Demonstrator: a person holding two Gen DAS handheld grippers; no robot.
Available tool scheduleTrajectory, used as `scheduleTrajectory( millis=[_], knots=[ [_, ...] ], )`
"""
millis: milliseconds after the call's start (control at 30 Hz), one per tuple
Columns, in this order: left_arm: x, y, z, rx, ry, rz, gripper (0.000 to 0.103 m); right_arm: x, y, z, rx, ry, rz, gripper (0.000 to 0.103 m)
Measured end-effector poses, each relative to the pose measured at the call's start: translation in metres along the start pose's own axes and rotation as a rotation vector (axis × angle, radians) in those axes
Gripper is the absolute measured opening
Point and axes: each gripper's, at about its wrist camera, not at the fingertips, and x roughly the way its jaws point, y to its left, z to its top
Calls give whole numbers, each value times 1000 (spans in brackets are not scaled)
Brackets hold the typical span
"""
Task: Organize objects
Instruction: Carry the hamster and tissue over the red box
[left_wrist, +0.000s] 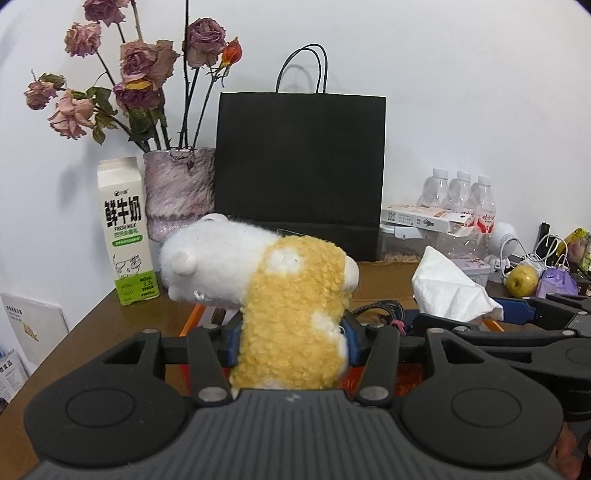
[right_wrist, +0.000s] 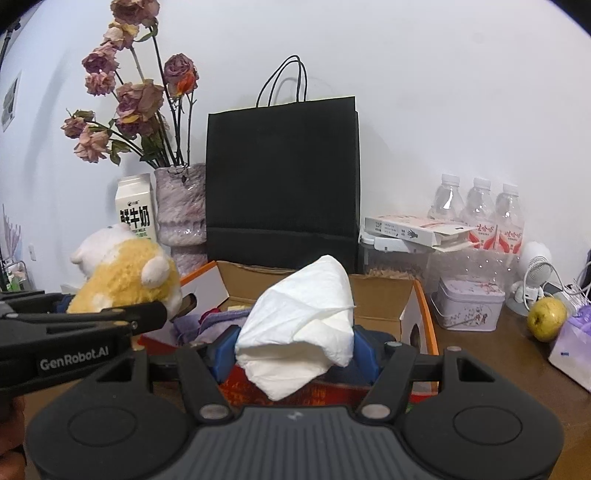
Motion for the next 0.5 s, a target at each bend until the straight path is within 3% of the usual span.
scheduleTrajectory(
  millis=[500],
  knots=[
    [50, 0, 18, -9, -5, -1, 51, 46, -14, 15, -20, -8, -26, 63]
  ],
)
